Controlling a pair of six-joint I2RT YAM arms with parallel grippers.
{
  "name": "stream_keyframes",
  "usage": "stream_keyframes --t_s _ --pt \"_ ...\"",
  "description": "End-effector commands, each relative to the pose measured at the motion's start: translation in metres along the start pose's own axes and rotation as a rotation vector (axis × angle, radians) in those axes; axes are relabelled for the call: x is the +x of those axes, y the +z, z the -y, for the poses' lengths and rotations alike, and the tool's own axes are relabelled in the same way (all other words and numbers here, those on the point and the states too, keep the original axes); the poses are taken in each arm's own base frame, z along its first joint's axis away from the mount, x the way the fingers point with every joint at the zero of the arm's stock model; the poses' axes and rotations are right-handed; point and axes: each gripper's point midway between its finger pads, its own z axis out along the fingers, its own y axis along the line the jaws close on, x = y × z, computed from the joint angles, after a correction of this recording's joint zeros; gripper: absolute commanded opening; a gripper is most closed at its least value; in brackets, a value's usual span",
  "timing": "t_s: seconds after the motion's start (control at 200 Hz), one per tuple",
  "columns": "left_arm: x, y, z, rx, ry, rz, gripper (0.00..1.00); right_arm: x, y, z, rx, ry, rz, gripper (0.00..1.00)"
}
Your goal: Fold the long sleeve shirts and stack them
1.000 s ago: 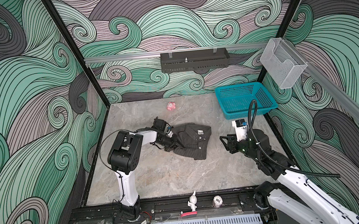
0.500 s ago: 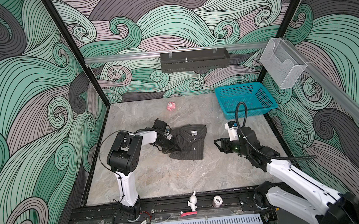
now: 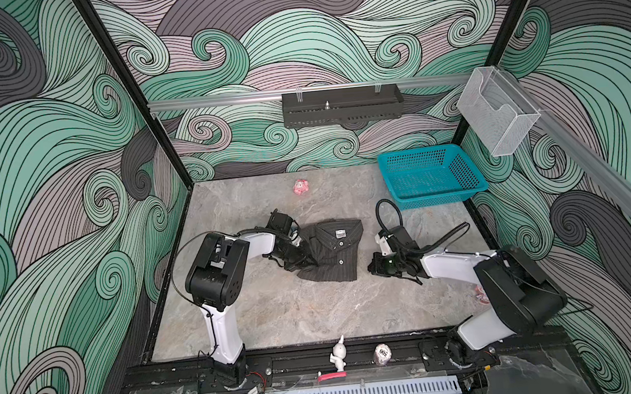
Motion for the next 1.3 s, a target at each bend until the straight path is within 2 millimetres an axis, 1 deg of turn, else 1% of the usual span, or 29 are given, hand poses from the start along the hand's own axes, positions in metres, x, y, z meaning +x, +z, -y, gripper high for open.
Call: stream_keyframes --t_s 0.0,0.085,0.14,0.185,0.24,0.245,0.325,0.43,0.56,0.615,0.665,0.755,0.916,0.931,0.966,1.061,1.146,1.171,1.196,1.241,1.291 --pt "0.028 0.015 -0.078 -0.280 -0.140 -0.057 0.00 -0.001 0.019 -0.016 -0.036 -0.010 -0.018 0.00" --pt "0.029 0.016 -0.078 -0.276 -0.140 -0.062 0.00 -0.005 0.030 -0.032 -0.087 -0.018 -0.024 0.00" --pt "0.029 0.016 -0.077 -0.274 -0.138 -0.064 0.00 -0.009 0.033 -0.043 -0.123 -0.029 -0.021 0.00" --pt "0.029 0.016 -0.077 -0.270 -0.138 -0.066 0.00 -0.012 0.032 -0.057 -0.162 -0.051 -0.017 0.00" --pt "0.030 0.017 -0.076 -0.265 -0.138 -0.069 0.00 -0.019 0.026 -0.074 -0.210 -0.082 0.004 0.00" --pt "0.030 0.017 -0.076 -0.264 -0.137 -0.068 0.00 -0.020 0.023 -0.078 -0.220 -0.089 0.009 0.00" --pt "0.031 0.018 -0.077 -0.261 -0.138 -0.071 0.00 -0.027 0.006 -0.106 -0.270 -0.157 0.043 0.00" --pt "0.030 0.019 -0.076 -0.253 -0.139 -0.071 0.00 -0.029 -0.013 -0.138 -0.323 -0.223 0.048 0.00" --pt "0.030 0.022 -0.074 -0.239 -0.143 -0.075 0.00 -0.024 -0.021 -0.164 -0.340 -0.267 0.033 0.00" --pt "0.029 0.022 -0.074 -0.236 -0.145 -0.072 0.00 -0.022 -0.021 -0.170 -0.321 -0.281 0.020 0.00" --pt "0.029 0.022 -0.073 -0.232 -0.144 -0.069 0.00 -0.021 -0.019 -0.166 -0.264 -0.285 0.007 0.00" --pt "0.029 0.020 -0.071 -0.230 -0.142 -0.066 0.00 -0.024 -0.020 -0.142 -0.132 -0.280 0.017 0.00" --pt "0.031 0.016 -0.071 -0.228 -0.146 -0.054 0.00 -0.030 -0.039 -0.096 0.087 -0.283 0.051 0.01" --pt "0.031 0.016 -0.071 -0.226 -0.149 -0.055 0.00 -0.027 -0.041 -0.088 0.119 -0.284 0.038 0.01" --pt "0.031 0.015 -0.070 -0.225 -0.151 -0.051 0.00 -0.027 -0.047 -0.077 0.166 -0.286 0.036 0.02" --pt "0.034 0.011 -0.070 -0.232 -0.156 -0.045 0.00 -0.026 -0.062 -0.051 0.247 -0.280 0.028 0.09" --pt "0.035 0.006 -0.072 -0.240 -0.164 -0.032 0.00 -0.025 -0.074 -0.034 0.252 -0.243 0.039 0.12" --pt "0.035 0.005 -0.071 -0.243 -0.165 -0.029 0.00 -0.024 -0.075 -0.030 0.244 -0.227 0.037 0.15" --pt "0.035 0.004 -0.072 -0.245 -0.167 -0.026 0.00 -0.022 -0.076 -0.028 0.231 -0.214 0.036 0.20" --pt "0.036 0.001 -0.071 -0.248 -0.166 -0.022 0.07 -0.018 -0.075 -0.022 0.209 -0.186 0.027 0.27" --pt "0.035 -0.002 -0.069 -0.249 -0.169 -0.009 0.22 -0.014 -0.073 -0.018 0.181 -0.163 0.022 0.32"
